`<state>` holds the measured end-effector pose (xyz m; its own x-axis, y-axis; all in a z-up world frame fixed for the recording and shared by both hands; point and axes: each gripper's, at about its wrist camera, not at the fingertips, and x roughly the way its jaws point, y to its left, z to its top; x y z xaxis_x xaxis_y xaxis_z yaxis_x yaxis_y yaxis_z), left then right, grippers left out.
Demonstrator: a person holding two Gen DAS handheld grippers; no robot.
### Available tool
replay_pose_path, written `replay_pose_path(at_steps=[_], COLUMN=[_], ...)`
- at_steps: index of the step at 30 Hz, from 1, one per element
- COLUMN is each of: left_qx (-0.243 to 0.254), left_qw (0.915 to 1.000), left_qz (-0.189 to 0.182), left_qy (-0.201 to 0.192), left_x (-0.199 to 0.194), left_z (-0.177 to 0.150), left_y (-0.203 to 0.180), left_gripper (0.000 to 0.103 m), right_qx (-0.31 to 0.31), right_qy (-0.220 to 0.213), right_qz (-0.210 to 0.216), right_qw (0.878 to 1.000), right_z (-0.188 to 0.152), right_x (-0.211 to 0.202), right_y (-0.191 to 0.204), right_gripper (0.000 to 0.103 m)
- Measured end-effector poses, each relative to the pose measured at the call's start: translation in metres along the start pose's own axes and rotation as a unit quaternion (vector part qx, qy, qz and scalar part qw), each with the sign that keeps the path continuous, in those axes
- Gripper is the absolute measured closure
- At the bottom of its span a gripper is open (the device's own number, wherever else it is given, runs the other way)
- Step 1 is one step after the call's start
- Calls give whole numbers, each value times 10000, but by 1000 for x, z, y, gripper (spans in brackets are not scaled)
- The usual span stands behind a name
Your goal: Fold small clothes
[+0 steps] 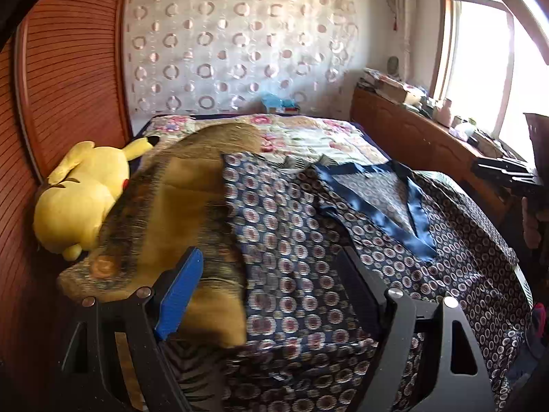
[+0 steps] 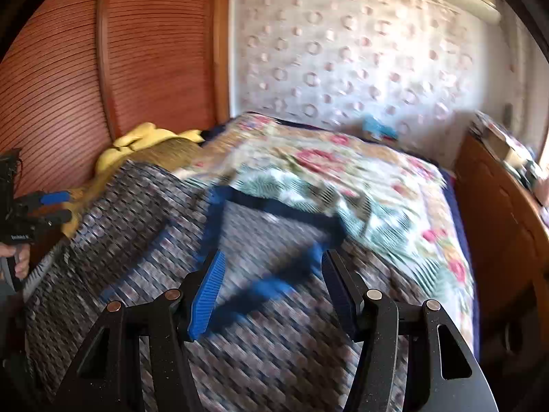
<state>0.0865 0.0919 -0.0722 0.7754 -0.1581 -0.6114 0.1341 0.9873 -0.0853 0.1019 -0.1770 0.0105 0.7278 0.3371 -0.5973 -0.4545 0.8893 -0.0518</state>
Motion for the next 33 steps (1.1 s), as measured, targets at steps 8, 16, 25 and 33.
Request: replay_pose_path(at_steps=[8,16,25,33], left_qx=[259,562,720,875], left_qw=[9989,9950,9904,9883], left_qz=[-239,-315,-366,-313], left_qy=[304,763,1122,1207], left_x=[23,51,71,75], left_z=[-8,-22,-31,-33], left_y=[-31,-54,-69,-73], left_gripper=[22,22,22,19], right_qx=[876,1636,1965,2155], right_qy=[374,690,969,1058], right_qz=[-659,-1111,-1118,-1042], right_qw=[9933,9778,9693,9651], right_z=[-76,-129,-152,-172], right_x=[-27,-46,-59,-80], right_y=[-45,-79,-102,-113], right_gripper=[42,42,42,42])
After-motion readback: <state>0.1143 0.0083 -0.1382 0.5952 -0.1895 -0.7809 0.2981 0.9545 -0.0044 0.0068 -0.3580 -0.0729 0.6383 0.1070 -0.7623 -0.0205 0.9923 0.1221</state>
